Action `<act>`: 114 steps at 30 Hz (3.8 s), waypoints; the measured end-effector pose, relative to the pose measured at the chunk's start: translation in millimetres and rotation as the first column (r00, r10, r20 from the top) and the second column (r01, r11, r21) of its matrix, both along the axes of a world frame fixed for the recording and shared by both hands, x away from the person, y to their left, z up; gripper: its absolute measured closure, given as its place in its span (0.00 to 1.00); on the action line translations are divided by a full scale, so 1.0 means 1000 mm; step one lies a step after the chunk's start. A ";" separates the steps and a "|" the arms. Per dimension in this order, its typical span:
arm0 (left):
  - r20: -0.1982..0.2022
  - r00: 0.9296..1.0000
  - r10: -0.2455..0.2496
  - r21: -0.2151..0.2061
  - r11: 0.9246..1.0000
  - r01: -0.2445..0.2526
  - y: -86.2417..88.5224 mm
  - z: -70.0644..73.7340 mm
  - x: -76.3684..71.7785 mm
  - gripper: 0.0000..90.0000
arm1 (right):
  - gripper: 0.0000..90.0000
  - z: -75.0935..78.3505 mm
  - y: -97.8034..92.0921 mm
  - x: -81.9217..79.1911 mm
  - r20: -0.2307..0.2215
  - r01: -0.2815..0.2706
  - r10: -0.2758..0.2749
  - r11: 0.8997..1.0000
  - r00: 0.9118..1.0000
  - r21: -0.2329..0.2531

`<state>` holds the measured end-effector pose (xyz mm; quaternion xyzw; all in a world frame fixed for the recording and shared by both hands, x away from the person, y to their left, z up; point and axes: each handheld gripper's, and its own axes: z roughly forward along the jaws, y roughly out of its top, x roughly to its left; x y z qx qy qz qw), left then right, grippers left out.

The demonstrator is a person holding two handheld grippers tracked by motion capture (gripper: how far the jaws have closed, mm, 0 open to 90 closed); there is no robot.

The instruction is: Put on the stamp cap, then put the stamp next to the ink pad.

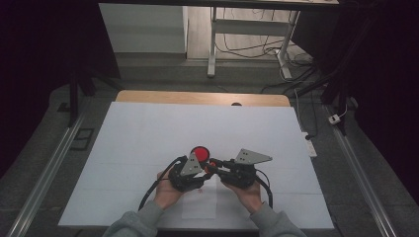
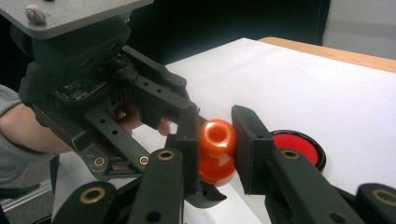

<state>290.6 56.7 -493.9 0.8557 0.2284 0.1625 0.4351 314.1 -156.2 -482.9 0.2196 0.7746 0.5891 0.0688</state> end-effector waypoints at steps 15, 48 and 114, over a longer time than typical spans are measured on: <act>-0.016 1.000 -0.003 -0.004 1.000 0.003 -0.001 -0.001 0.001 0.68 | 0.81 -0.001 0.000 0.001 -0.017 0.001 -0.001 1.000 1.000 0.007; -0.097 0.992 0.078 0.003 0.997 -0.078 0.041 0.000 -0.006 0.20 | 0.81 0.004 -0.009 0.005 -0.012 0.021 -0.021 0.999 1.000 0.026; -0.157 0.944 0.291 -0.032 0.953 -0.300 0.158 -0.017 -0.049 0.21 | 0.81 -0.003 -0.020 0.036 0.037 0.144 -0.141 0.985 0.989 -0.095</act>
